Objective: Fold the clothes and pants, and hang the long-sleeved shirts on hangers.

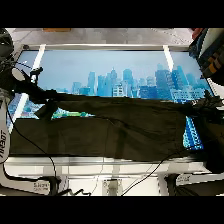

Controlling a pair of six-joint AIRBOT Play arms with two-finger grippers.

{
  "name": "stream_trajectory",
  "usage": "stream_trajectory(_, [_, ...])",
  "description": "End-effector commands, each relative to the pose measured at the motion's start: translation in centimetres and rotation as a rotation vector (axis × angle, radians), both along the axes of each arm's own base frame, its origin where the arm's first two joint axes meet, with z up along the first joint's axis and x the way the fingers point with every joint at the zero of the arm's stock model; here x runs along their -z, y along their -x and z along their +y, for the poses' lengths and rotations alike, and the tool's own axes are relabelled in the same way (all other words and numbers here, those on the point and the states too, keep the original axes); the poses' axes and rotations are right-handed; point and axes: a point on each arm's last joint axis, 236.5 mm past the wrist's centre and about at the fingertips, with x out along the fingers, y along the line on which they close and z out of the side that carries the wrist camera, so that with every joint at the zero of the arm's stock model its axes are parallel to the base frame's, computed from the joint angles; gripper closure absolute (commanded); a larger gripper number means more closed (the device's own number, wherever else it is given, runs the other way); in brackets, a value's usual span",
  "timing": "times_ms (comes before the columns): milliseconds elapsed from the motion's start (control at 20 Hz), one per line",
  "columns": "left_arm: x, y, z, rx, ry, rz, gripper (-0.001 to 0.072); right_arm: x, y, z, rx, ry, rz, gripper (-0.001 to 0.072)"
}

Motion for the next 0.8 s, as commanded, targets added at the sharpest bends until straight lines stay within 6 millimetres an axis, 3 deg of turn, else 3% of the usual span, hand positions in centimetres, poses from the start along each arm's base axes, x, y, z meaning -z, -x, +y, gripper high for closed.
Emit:
stream_trajectory(0, [0.2, -1.2, 3.1, -0.015, -0.108, -0.052, 0.0014, 0.0, 0.0, -0.1, -0.001, 0.004, 0.002, 0.0677])
stream_trajectory(150, [0.6, 0.7, 6.8, -0.135, -0.142, 0.026, 0.0089, 0.1, 0.1, -0.1, -0.003, 0.008, 0.003, 0.0677])
stream_trajectory(200, [0.7, 1.9, 7.4, -0.159, -0.127, 0.068, 0.0221, 0.2, 0.2, -0.2, -0.007, 0.013, 0.007, 0.0677])
stream_trajectory(250, [0.7, 2.9, 7.5, -0.165, -0.113, 0.105, 0.0260, 0.3, 0.3, -0.2, -0.012, 0.019, 0.012, 0.0677])
stream_trajectory(350, [0.5, 4.4, 7.1, -0.136, -0.107, 0.151, 0.0260, 0.4, 0.5, -0.3, -0.019, 0.028, 0.018, 0.0677])
stream_trajectory(550, [0.0, 5.0, 4.7, -0.037, -0.130, 0.102, 0.0269, 0.6, 0.7, -0.4, -0.026, 0.036, 0.025, 0.0677])
stream_trajectory(750, [3.2, 6.2, 3.1, 0.142, -0.153, 0.095, 0.0269, 0.6, 0.7, -0.4, -0.027, 0.038, 0.026, 0.0677])
